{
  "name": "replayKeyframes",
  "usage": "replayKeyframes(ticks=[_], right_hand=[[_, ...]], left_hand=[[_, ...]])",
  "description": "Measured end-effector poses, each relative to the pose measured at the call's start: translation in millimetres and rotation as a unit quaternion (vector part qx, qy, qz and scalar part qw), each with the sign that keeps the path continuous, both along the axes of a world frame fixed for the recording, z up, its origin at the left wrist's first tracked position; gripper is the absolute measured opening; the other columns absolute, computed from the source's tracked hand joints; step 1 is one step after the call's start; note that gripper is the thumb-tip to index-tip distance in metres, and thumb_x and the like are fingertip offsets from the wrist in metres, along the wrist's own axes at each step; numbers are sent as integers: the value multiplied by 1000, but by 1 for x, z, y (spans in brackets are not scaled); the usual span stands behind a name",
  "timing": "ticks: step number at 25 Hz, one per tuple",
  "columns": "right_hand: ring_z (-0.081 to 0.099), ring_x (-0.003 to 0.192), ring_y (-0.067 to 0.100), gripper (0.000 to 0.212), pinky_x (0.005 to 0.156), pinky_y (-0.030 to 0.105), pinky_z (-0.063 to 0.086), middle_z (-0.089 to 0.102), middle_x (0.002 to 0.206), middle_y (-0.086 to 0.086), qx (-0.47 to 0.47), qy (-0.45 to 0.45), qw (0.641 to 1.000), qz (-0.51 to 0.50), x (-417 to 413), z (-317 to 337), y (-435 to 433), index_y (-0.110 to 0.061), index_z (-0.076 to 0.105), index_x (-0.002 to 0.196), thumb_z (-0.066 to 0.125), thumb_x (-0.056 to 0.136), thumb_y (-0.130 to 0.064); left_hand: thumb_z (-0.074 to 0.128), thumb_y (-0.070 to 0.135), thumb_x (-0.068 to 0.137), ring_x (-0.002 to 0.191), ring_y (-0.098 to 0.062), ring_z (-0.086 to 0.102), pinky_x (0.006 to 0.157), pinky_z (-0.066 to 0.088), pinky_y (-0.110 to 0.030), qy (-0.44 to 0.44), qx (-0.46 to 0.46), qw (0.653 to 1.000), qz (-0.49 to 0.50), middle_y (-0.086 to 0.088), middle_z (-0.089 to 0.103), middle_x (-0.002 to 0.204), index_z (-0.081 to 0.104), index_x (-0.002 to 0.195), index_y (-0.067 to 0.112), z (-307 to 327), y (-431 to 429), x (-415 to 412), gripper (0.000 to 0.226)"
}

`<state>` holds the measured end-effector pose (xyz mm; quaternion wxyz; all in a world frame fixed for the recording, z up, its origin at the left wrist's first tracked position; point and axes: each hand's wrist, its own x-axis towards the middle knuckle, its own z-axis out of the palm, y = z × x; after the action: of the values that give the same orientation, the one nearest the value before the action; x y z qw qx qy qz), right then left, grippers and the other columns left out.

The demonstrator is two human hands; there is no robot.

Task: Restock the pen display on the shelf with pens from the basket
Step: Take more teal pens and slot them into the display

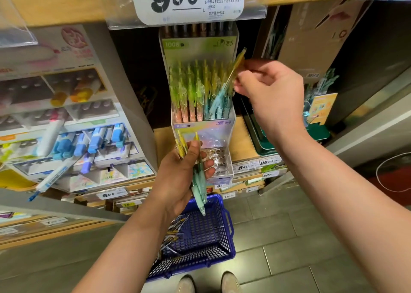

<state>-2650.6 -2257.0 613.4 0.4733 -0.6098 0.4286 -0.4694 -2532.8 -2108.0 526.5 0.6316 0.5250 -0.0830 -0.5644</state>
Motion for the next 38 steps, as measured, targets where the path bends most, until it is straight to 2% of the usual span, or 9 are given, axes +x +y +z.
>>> replayKeyframes(ticks=[6, 11, 14, 17, 20, 23, 27, 32, 38], right_hand=[[75, 80, 6, 11, 81, 36, 62, 77, 81, -12, -63, 54, 996, 14, 12, -13, 0, -36, 71, 88, 73, 84, -25], [66, 73, -6, 8, 68, 6, 52, 71, 76, -17, -116, 164, 979, 46, 19, -25, 6, -28, 73, 89, 80, 86, -28], [62, 70, -4, 8, 66, 3, 47, 69, 75, -15, -110, 198, 972, 58, 19, -29, 8, -25, 73, 89, 80, 86, -24], [64, 68, -2, 10, 67, 7, 50, 68, 72, -14, -76, 244, 965, 64, 19, -25, 10, -27, 71, 85, 80, 86, -28], [71, 69, 6, 20, 73, 25, 59, 72, 67, -4, 18, 280, 955, 99, 16, -26, 22, -22, 71, 78, 79, 85, -40], [71, 61, 27, 27, 73, 47, 64, 74, 72, 2, 190, 194, 943, 191, 12, -30, 40, -13, 68, 93, 82, 84, -34], [66, 62, 28, 23, 79, 48, 63, 72, 79, 16, 308, 138, 919, 204, 10, -34, 42, -2, 69, 96, 79, 88, -21], [70, 66, 18, 6, 71, 32, 63, 76, 74, 7, 189, 98, 966, 148, 1, -22, 31, -13, 77, 89, 76, 90, -19], [75, 75, 13, 8, 80, 42, 63, 75, 77, -2, -8, 96, 995, -6, -8, 1, 5, -24, 69, 86, 72, 93, -21]], left_hand=[[61, 28, 101, 79, -26, 75, 68, 60, -34, 36, 20, 999, -15, -11, 72, 88, 67, 116, 1, 3, 1, 1, 31], [55, 23, 104, 87, -27, 77, 67, 61, -33, 43, 13, 999, -23, -15, 77, 98, 69, 114, 11, 3, 4, 0, 21], [53, 22, 105, 88, -24, 76, 68, 60, -34, 17, 10, 999, -46, -13, 77, 103, 68, 117, 13, 4, 5, 3, 21], [61, 22, 100, 85, -21, 74, 72, 61, -35, -12, -11, 998, -57, -8, 76, 98, 70, 114, 15, 6, 5, 5, 18], [60, 23, 100, 84, -19, 72, 74, 60, -32, -61, -39, 996, -60, -5, 76, 96, 70, 111, 16, 7, 2, 2, 17], [59, 25, 100, 78, -15, 68, 69, 56, -25, -154, -58, 984, -63, -4, 76, 90, 74, 104, 24, 8, 0, -1, 15], [65, 24, 96, 78, -17, 69, 72, 55, -25, -215, -60, 973, -52, -11, 76, 92, 73, 108, 20, 5, 0, 0, 15], [62, 38, 96, 81, -23, 75, 72, 60, -30, -140, -46, 988, -47, -7, 77, 90, 68, 111, 15, 3, 0, 2, 28], [50, 40, 104, 52, -13, 47, 49, 45, -26, -80, 2, 996, -42, -2, 59, 73, 62, 113, 12, -1, 5, 3, 32]])
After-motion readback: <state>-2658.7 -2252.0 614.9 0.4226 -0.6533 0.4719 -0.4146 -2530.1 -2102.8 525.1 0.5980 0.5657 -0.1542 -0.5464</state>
